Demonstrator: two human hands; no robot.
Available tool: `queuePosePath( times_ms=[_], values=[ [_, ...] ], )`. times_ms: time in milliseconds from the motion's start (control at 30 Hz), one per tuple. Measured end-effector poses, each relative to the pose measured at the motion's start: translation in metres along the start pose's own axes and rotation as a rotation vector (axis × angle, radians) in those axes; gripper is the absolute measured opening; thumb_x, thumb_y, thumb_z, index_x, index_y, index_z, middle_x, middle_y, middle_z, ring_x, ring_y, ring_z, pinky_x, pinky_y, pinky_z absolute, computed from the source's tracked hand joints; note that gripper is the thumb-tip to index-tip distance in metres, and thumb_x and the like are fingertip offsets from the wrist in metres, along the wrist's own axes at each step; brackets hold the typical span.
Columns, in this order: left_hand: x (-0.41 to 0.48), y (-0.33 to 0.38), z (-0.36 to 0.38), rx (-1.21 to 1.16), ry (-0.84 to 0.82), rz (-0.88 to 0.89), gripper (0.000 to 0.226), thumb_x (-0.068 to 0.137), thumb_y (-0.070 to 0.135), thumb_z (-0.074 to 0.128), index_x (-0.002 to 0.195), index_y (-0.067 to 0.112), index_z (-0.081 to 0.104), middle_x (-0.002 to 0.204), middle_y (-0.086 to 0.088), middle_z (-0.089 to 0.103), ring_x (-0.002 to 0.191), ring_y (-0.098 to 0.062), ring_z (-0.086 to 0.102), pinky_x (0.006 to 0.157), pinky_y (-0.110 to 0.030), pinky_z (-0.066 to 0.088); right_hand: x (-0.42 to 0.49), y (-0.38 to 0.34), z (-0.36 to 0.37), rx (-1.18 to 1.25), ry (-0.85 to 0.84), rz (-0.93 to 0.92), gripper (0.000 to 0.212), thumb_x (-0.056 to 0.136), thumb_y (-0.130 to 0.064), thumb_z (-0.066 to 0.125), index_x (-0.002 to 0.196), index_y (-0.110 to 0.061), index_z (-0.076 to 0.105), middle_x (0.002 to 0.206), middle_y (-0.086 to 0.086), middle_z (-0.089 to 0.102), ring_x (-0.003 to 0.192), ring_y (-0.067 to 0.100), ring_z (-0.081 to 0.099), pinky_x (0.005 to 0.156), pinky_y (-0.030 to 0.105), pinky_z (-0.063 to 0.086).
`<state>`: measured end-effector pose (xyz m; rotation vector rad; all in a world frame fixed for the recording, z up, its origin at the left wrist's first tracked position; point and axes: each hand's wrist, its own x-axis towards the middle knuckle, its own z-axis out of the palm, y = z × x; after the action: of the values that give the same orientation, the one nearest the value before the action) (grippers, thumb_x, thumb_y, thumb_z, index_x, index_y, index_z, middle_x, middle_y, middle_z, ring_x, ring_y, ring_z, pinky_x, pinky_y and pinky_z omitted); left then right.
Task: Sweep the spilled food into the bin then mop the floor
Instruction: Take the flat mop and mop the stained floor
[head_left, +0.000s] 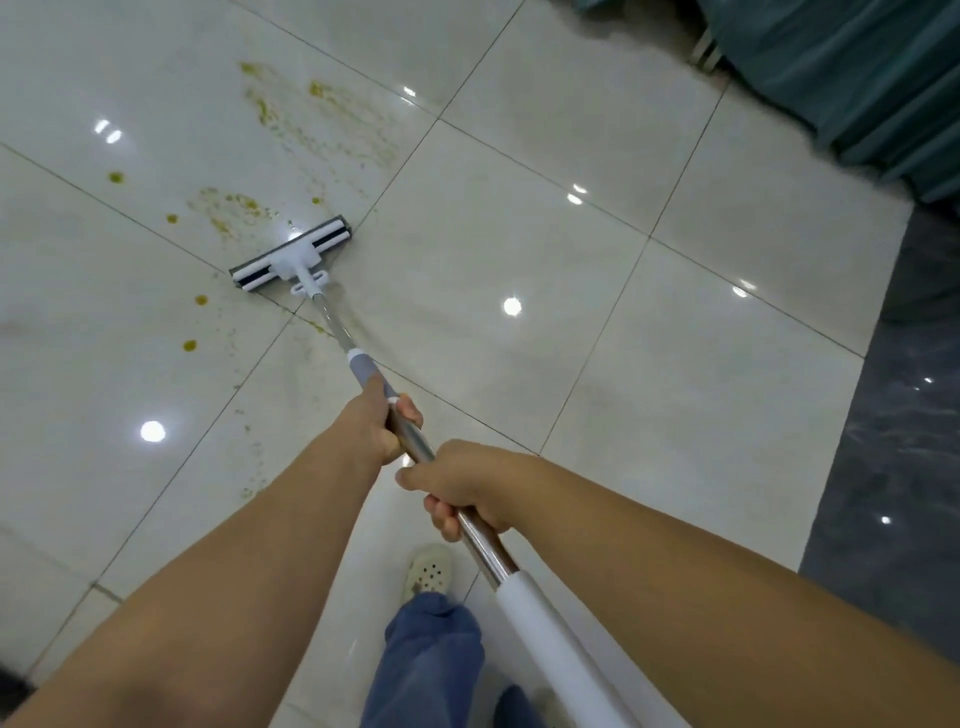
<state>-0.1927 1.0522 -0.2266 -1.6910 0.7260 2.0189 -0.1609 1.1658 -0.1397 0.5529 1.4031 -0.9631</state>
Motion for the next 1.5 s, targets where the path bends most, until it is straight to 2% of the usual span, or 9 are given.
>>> queuePosePath(
  times_ms=[233, 367, 567, 633, 767, 933, 1133, 1367, 1500],
  values=[
    [-0.044, -0.112, -0.016, -0.063, -0.041, -0.016, 0.037, 0.097, 0.036, 0.047, 0.071, 0.010, 0.042, 0.041, -0.004, 0.037, 0.023, -0.013, 0.033, 0.034, -0.012, 0.037, -0.045, 0.103, -0.016, -0.122, 0.037, 0.036, 0.019, 0.094, -0.028, 0.056, 0.091, -0.010, 0.053, 0.060, 0.000, 0.047, 0.045, 0.007, 0.040, 0.047, 0.018, 0.041],
    [-0.067, -0.186, -0.024, -0.121, -0.073, -0.032, 0.031, 0.096, 0.033, 0.049, 0.079, 0.009, 0.042, 0.058, -0.006, 0.040, 0.040, -0.012, 0.035, 0.036, -0.013, 0.037, -0.085, 0.168, -0.032, -0.142, 0.045, 0.025, 0.016, 0.094, -0.023, 0.056, 0.094, -0.008, 0.053, 0.061, 0.001, 0.045, 0.045, 0.008, 0.039, 0.043, 0.018, 0.039],
    [-0.095, -0.309, -0.037, -0.181, -0.106, -0.080, 0.032, 0.096, 0.035, 0.050, 0.081, 0.007, 0.043, 0.060, -0.006, 0.041, 0.046, -0.013, 0.036, 0.034, -0.016, 0.039, -0.134, 0.273, -0.054, -0.319, 0.094, 0.118, 0.010, 0.090, -0.016, 0.060, 0.095, -0.008, 0.056, 0.062, 0.001, 0.049, 0.046, 0.007, 0.043, 0.049, 0.018, 0.043],
    [-0.103, -0.345, -0.044, -0.198, -0.103, -0.079, 0.032, 0.096, 0.036, 0.047, 0.086, 0.006, 0.042, 0.058, -0.006, 0.040, 0.043, -0.013, 0.036, 0.035, -0.016, 0.039, -0.150, 0.301, -0.055, -0.348, 0.080, 0.142, 0.004, 0.088, -0.007, 0.055, 0.092, -0.008, 0.054, 0.060, 0.001, 0.048, 0.045, 0.007, 0.041, 0.045, 0.016, 0.040],
    [-0.118, -0.376, -0.066, -0.244, -0.066, -0.045, 0.031, 0.097, 0.036, 0.045, 0.083, 0.009, 0.040, 0.055, -0.004, 0.039, 0.037, -0.013, 0.035, 0.036, -0.016, 0.038, -0.172, 0.326, -0.042, -0.381, 0.041, 0.164, 0.010, 0.086, 0.000, 0.050, 0.082, -0.009, 0.049, 0.055, 0.001, 0.044, 0.042, 0.007, 0.035, 0.038, 0.015, 0.034],
    [-0.137, -0.358, -0.104, -0.392, -0.024, 0.008, 0.030, 0.097, 0.032, 0.044, 0.076, 0.012, 0.038, 0.059, -0.002, 0.038, 0.022, -0.009, 0.030, 0.033, -0.009, 0.031, -0.172, 0.314, 0.000, -0.417, -0.005, 0.160, 0.017, 0.088, 0.003, 0.046, 0.074, -0.009, 0.045, 0.046, 0.001, 0.041, 0.033, 0.007, 0.032, 0.034, 0.014, 0.031],
    [-0.136, -0.296, -0.153, -0.460, 0.001, 0.024, 0.034, 0.096, 0.033, 0.047, 0.074, 0.008, 0.042, 0.056, -0.003, 0.038, 0.029, -0.009, 0.033, 0.031, -0.008, 0.031, -0.145, 0.270, 0.064, -0.446, 0.013, 0.161, 0.019, 0.088, -0.003, 0.050, 0.071, -0.011, 0.048, 0.047, -0.001, 0.043, 0.032, 0.005, 0.035, 0.035, 0.013, 0.035],
    [-0.107, -0.174, -0.194, -0.391, -0.039, 0.046, 0.033, 0.097, 0.035, 0.046, 0.079, 0.007, 0.042, 0.041, -0.004, 0.042, 0.033, -0.010, 0.032, 0.033, -0.010, 0.033, -0.100, 0.175, 0.132, -0.435, 0.036, 0.125, 0.020, 0.090, -0.008, 0.055, 0.070, -0.011, 0.052, 0.050, -0.002, 0.045, 0.036, 0.006, 0.038, 0.039, 0.014, 0.038],
    [-0.075, -0.085, -0.219, -0.332, -0.033, 0.046, 0.037, 0.095, 0.042, 0.048, 0.083, 0.008, 0.041, 0.055, -0.005, 0.042, 0.033, -0.011, 0.032, 0.032, -0.012, 0.035, -0.062, 0.106, 0.174, -0.368, 0.013, 0.076, 0.009, 0.092, -0.007, 0.055, 0.083, -0.007, 0.053, 0.052, -0.001, 0.045, 0.033, 0.005, 0.037, 0.036, 0.014, 0.037]
  ],
)
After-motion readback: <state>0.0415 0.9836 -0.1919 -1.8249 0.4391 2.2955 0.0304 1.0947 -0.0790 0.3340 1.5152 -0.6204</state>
